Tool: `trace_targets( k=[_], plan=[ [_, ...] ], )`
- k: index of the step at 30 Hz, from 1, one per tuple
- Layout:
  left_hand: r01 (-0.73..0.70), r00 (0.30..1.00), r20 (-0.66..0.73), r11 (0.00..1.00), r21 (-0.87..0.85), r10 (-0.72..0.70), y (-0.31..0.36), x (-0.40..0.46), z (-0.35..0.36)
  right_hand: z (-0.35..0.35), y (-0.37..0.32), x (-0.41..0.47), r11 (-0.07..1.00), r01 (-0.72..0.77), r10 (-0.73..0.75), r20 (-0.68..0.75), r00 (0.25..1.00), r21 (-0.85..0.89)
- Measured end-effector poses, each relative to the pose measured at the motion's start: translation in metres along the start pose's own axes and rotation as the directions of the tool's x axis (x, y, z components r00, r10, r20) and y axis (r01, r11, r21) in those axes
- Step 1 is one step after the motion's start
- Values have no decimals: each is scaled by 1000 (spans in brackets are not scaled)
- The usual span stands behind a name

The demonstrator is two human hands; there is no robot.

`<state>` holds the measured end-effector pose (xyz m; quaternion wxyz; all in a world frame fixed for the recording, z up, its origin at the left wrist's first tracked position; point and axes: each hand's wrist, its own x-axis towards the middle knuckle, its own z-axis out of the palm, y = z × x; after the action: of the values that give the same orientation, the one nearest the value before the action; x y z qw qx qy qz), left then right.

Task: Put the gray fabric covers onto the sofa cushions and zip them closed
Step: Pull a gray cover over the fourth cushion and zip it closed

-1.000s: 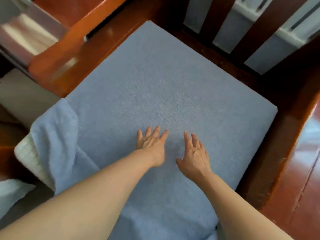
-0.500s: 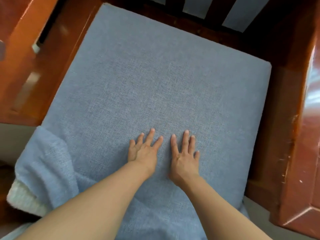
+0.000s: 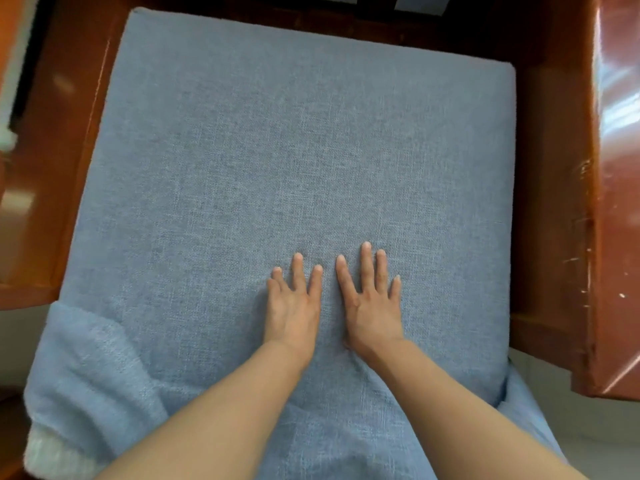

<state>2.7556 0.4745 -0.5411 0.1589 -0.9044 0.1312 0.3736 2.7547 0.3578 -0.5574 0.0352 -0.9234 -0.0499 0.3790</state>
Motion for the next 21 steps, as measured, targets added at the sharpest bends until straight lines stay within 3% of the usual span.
trace_targets(
  k=[9,14,21],
  plan=[
    [-114,990,-75,990,86,121,-12,-1,1,-2,-12,-2,995,-100,98,-74,992,-24],
    [-123,981,-135,982,145,142,-18,-2,9,5,-24,-13,981,-148,168,-166,972,124],
    [-83,991,-105,996,-10,82,-17,-13,13,46,-24,-70,949,-205,242,-135,961,241]
  ],
)
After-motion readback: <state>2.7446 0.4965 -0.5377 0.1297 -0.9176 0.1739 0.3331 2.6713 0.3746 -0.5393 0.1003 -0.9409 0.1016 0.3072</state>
